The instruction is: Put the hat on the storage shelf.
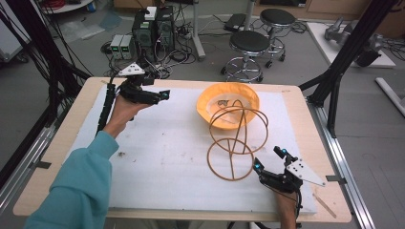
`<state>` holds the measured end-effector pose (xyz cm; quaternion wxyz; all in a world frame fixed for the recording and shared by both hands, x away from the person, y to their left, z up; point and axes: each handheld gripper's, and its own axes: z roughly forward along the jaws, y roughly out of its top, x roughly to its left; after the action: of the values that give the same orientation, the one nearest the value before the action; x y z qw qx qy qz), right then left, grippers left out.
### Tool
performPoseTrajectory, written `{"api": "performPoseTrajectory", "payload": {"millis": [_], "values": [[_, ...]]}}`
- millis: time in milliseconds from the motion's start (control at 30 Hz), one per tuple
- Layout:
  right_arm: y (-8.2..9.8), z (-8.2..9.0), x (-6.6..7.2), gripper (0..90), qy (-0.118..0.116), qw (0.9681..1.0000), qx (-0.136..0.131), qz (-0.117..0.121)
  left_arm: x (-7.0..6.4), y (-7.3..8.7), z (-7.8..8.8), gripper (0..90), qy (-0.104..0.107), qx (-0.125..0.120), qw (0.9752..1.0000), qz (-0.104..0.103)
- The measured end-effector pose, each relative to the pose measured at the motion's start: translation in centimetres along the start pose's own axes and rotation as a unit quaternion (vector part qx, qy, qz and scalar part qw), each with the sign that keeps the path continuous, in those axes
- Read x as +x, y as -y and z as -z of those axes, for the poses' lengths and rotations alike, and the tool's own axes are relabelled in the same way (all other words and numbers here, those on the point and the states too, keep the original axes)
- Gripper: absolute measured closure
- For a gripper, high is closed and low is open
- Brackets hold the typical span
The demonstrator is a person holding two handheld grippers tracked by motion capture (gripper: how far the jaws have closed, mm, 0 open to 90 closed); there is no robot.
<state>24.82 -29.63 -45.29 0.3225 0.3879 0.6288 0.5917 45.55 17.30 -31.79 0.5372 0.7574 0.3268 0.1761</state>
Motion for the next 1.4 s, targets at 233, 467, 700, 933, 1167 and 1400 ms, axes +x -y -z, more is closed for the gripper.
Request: {"api": "performPoseTrajectory", "payload": {"millis": [233,467,700,933,1167,1400], "values": [[0.0,0.0,0.0,11.5,0.002,1.0000,0.000,0.000,-0.2,0.0,-3.0,9.6,0.022,0.018,0.9996,0.007],[0.0,-0.1,-0.1,11.5,0.003,1.0000,0.001,-0.002,-0.9,0.5,-7.1,12.9,0.039,0.047,0.9981,0.012],[0.0,-0.1,-0.1,11.5,0.005,1.0000,0.001,-0.002,-1.4,0.7,-9.2,14.7,0.046,0.081,0.9953,0.025],[0.0,-0.1,0.0,11.5,0.006,1.0000,-0.001,0.002,-2.4,0.6,-11.0,15.7,0.055,0.112,0.9919,0.027],[0.0,-0.1,-0.1,11.5,0.007,1.0000,-0.001,0.002,-2.6,1.3,-12.4,23.6,0.067,0.125,0.9890,0.042],[0.0,0.0,0.0,11.5,0.008,1.0000,-0.002,0.000,-2.5,1.8,-13.2,25.8,0.081,0.132,0.9856,0.067]]}}
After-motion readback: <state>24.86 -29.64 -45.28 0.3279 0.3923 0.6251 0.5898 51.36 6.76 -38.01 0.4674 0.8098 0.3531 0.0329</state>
